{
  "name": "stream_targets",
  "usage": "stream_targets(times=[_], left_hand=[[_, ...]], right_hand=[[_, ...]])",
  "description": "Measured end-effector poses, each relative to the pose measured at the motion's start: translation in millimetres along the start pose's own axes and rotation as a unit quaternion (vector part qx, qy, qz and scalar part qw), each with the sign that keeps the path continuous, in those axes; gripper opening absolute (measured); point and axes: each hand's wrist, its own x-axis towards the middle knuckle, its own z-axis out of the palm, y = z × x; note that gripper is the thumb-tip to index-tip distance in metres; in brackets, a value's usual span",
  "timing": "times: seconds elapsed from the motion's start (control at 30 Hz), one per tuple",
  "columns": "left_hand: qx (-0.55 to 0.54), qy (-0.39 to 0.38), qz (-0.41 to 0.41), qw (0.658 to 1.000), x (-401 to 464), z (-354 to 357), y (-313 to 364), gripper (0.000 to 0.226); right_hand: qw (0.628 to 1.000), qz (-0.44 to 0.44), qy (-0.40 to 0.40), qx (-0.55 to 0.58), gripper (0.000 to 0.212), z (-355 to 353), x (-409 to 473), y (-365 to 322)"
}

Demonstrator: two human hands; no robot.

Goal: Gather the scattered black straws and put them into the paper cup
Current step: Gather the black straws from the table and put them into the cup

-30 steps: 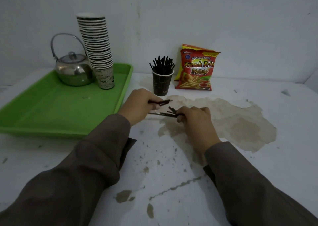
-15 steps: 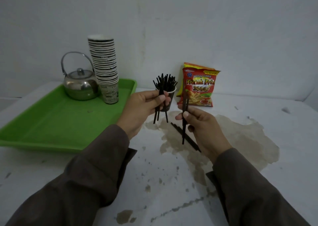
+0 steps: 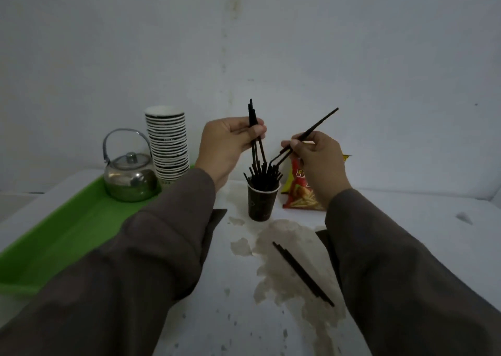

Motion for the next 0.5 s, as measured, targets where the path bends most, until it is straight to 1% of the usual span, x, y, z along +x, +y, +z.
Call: stream_targets(times=[0.1, 0.23, 0.33, 0.5], left_hand=[[0.002, -0.011, -0.004, 1.000, 15, 4, -2, 0.010], [0.067, -0.012, -0.010, 0.998, 25, 5, -22, 0.013], [0.119, -0.005, 0.000, 0.993, 29, 1, -36, 0.016], [0.193, -0.027, -0.010, 0.981, 31, -5, -55, 0.017]], right_hand=[[1.000, -0.010, -0.007, -0.011, 0.007, 6, 17, 1], [0.998, 0.012, -0.036, -0.041, 0.011, 10, 26, 14], [0.992, 0.014, -0.044, -0.118, 0.013, 10, 27, 28], [0.958, 0.018, -0.117, -0.260, 0.016, 14, 29, 43]])
